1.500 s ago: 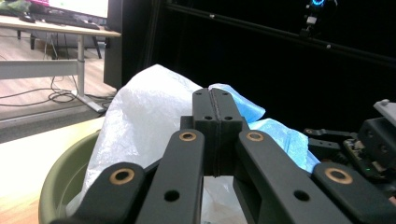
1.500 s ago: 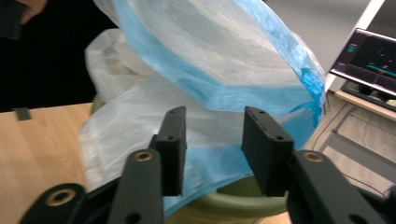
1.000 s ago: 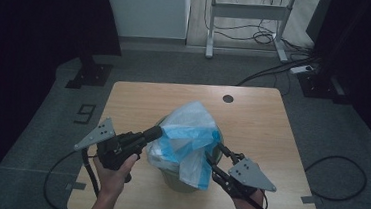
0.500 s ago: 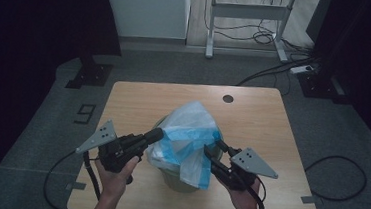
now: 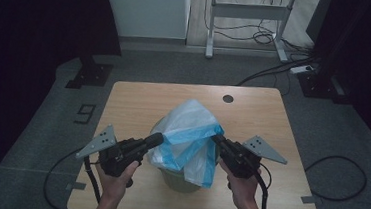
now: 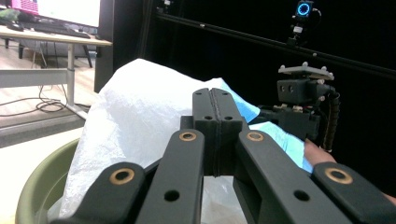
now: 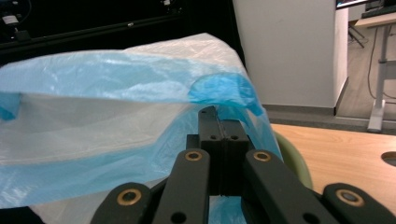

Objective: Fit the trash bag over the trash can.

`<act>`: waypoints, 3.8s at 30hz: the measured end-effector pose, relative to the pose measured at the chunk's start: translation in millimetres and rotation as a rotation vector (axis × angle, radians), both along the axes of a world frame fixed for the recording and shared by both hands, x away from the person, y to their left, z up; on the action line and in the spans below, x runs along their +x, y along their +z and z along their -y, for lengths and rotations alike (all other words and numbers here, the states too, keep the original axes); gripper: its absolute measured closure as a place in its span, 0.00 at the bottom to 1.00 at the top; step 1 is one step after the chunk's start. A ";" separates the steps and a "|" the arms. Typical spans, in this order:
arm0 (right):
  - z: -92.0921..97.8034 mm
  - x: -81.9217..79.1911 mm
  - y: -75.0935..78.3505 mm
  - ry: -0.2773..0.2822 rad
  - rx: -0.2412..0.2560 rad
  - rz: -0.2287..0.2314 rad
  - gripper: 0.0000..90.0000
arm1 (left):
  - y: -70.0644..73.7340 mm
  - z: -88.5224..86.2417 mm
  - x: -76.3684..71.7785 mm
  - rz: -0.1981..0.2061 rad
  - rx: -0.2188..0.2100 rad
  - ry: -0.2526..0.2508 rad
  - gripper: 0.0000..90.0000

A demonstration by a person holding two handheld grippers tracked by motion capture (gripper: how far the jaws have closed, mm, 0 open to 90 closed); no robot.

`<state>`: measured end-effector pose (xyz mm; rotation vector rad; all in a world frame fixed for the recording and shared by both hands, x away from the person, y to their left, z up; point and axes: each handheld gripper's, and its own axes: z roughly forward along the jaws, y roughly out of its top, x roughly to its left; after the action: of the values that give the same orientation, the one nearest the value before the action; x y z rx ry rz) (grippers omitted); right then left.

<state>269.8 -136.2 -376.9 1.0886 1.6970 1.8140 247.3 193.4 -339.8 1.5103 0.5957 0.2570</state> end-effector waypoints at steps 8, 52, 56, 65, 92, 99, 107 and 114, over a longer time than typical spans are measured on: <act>10.0 -3.9 7.4 -0.046 -0.086 0.053 0.99 | -1.4 -11.6 5.2 0.008 -0.046 0.077 1.00; 20.8 8.8 38.2 -0.083 -0.300 0.225 0.99 | 26.4 -20.0 -0.1 0.014 0.029 0.015 0.51; 18.7 6.1 40.2 -0.069 -0.312 0.242 0.99 | 36.4 -13.3 9.1 0.000 0.083 0.021 0.45; 12.3 3.9 41.7 -0.039 -0.331 0.260 0.99 | 36.1 5.0 50.2 -0.098 0.158 -0.011 0.42; 27.6 7.5 15.6 -0.025 -0.349 0.206 0.99 | 20.1 -27.0 63.9 -0.081 -0.067 0.169 1.00; 43.2 15.8 35.6 -0.072 -0.326 0.228 0.99 | 22.5 -37.8 60.6 -0.061 -0.116 0.175 1.00; 59.2 -5.1 30.4 -0.068 -0.300 0.240 0.99 | 5.1 -47.2 33.7 -0.072 -0.139 0.127 1.00; 68.9 -44.2 7.6 0.000 -0.281 0.219 0.99 | -23.8 -60.8 12.0 -0.129 -0.121 0.097 0.99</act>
<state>225.6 -205.0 -369.2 0.7447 1.7504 1.5700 259.3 254.2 -363.7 1.3904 0.7753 0.1952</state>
